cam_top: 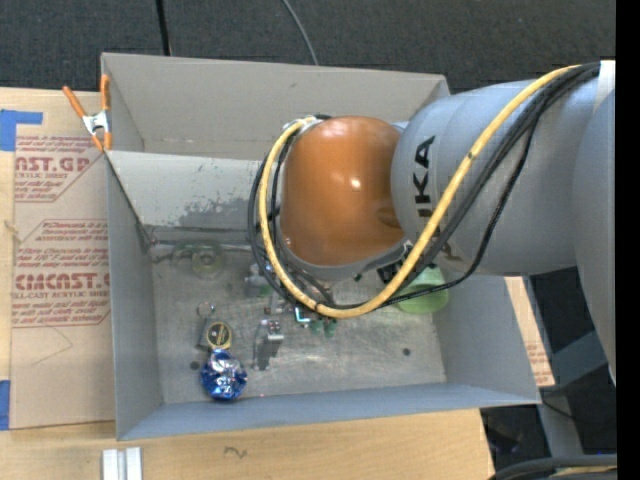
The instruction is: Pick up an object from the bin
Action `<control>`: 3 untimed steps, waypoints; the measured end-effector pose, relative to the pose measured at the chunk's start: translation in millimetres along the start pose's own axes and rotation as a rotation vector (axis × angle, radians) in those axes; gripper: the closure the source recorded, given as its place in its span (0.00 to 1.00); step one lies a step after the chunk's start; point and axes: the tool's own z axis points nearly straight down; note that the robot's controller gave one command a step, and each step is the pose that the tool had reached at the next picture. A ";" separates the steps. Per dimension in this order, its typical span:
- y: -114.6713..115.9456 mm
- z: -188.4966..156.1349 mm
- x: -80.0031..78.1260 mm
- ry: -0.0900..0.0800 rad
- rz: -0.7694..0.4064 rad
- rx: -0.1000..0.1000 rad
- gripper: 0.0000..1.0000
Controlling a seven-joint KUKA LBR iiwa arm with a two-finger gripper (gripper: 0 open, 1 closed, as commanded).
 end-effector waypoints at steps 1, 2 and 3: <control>6.4 132.3 -9.6 -0.035 -0.079 -0.008 0.00; 7.2 127.3 -14.5 -0.054 -0.076 -0.013 1.00; 0.3 -15.6 -26.8 -0.018 -0.127 -0.002 1.00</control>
Offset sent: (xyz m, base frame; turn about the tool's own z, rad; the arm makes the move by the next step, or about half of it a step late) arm 0.0004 0.0043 -0.1390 -0.0804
